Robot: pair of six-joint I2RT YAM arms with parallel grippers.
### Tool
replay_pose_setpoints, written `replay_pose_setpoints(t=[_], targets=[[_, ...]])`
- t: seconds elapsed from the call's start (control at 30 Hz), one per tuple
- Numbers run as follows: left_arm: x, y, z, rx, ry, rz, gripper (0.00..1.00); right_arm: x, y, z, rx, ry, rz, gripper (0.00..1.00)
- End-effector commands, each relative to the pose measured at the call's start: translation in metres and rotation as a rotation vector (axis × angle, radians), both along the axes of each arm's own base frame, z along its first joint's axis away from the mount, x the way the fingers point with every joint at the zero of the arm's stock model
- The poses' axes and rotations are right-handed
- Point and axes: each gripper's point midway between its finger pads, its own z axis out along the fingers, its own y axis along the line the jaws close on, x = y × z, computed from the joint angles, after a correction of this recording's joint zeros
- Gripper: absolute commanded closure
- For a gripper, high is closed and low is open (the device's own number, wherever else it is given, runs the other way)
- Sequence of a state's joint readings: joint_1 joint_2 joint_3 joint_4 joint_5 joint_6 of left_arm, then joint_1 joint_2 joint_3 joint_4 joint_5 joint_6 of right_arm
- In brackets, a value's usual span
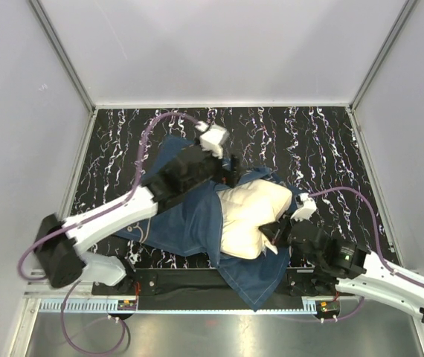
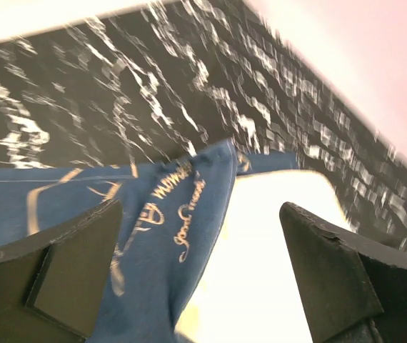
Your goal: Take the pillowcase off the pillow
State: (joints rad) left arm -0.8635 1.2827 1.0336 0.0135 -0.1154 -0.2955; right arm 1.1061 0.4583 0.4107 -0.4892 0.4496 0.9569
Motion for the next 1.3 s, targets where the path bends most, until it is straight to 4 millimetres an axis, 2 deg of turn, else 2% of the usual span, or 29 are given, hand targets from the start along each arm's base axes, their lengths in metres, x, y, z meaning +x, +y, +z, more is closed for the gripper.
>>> replay_pose_setpoints(t=[0.0,0.03,0.07,0.13,0.17,0.2,0.23,0.3,0.33,0.5,0.53,0.6,0.63,0.7,0.77,0.8,0.87,0.9,1.0,1.03,1.1,1.13,1.2,1.23,1.27], targets=[[0.019,-0.043,0.012,0.047,-0.062,-0.103,0.01,0.003,-0.006,0.012,0.054,-0.023,-0.037,1.0],[0.022,-0.054,0.005,0.076,-0.038,-0.13,0.01,0.002,-0.007,0.013,0.058,-0.023,-0.036,1.0],[0.029,-0.071,-0.026,0.135,0.016,-0.154,0.01,0.001,-0.008,0.013,0.066,-0.024,-0.036,1.0],[0.039,-0.088,-0.025,0.14,0.003,-0.164,0.01,0.0,-0.009,0.011,0.061,-0.021,-0.034,1.0],[0.042,-0.097,-0.039,0.155,0.015,-0.173,0.01,0.0,-0.009,0.011,0.06,-0.019,-0.033,1.0],[0.047,-0.105,-0.033,0.144,-0.002,-0.177,0.01,-0.001,-0.008,0.01,0.06,-0.017,-0.026,1.0],[0.051,-0.111,-0.05,0.172,0.022,-0.179,0.01,-0.001,-0.008,0.009,0.056,-0.015,-0.025,1.0],[0.053,-0.117,-0.058,0.207,0.053,-0.185,0.01,-0.002,-0.009,0.007,0.049,-0.01,-0.025,1.0],[0.054,-0.118,-0.073,0.234,0.076,-0.188,0.01,-0.001,-0.009,0.006,0.043,-0.011,-0.026,1.0],[0.045,-0.116,-0.113,0.315,0.111,-0.198,0.01,-0.002,-0.009,0.003,0.048,-0.01,-0.023,1.0],[0.049,-0.112,-0.139,0.404,0.131,-0.162,0.01,-0.002,-0.01,0.0,0.045,-0.01,-0.022,1.0],[0.049,-0.11,-0.143,0.437,0.14,-0.158,0.01,-0.002,-0.008,0.001,0.05,-0.01,-0.019,1.0],[0.05,-0.109,-0.155,0.462,0.152,-0.155,0.02,-0.003,-0.008,0.001,0.05,-0.01,-0.018,1.0],[0.051,-0.109,-0.163,0.48,0.157,-0.152,0.31,-0.003,-0.007,0.002,0.052,-0.014,-0.011,1.0],[0.051,-0.107,-0.172,0.498,0.171,-0.148,0.51,-0.002,-0.006,0.005,0.052,-0.02,-0.008,1.0],[0.053,-0.108,-0.172,0.499,0.173,-0.143,0.76,-0.002,-0.005,0.007,0.046,-0.028,0.003,1.0],[0.058,-0.101,-0.18,0.535,0.181,-0.106,0.96,-0.001,-0.003,0.017,0.053,-0.043,0.012,1.0],[0.061,-0.1,-0.18,0.541,0.183,-0.089,1.0,-0.001,-0.002,0.022,0.05,-0.057,0.025,1.0],[0.071,-0.088,-0.192,0.57,0.215,-0.046,1.0,0.001,-0.001,0.046,0.056,-0.104,0.04,1.0],[0.074,-0.085,-0.195,0.572,0.225,-0.033,1.0,0.002,-0.002,0.062,0.077,-0.127,0.036,1.0],[0.081,-0.07,-0.203,0.578,0.255,0.001,1.0,0.005,-0.008,0.074,0.056,-0.162,0.023,1.0],[0.088,-0.06,-0.205,0.573,0.269,0.025,1.0,0.006,-0.011,0.091,0.073,-0.186,0.014,1.0],[0.09,-0.048,-0.213,0.568,0.297,0.046,1.0,0.008,-0.021,0.1,0.047,-0.211,-0.007,1.0],[0.093,-0.041,-0.211,0.559,0.302,0.063,1.0,0.008,-0.026,0.115,0.064,-0.229,-0.017,1.0],[0.1,-0.032,-0.211,0.548,0.307,0.085,1.0,0.008,-0.03,0.115,0.048,-0.23,-0.025,1.0]])
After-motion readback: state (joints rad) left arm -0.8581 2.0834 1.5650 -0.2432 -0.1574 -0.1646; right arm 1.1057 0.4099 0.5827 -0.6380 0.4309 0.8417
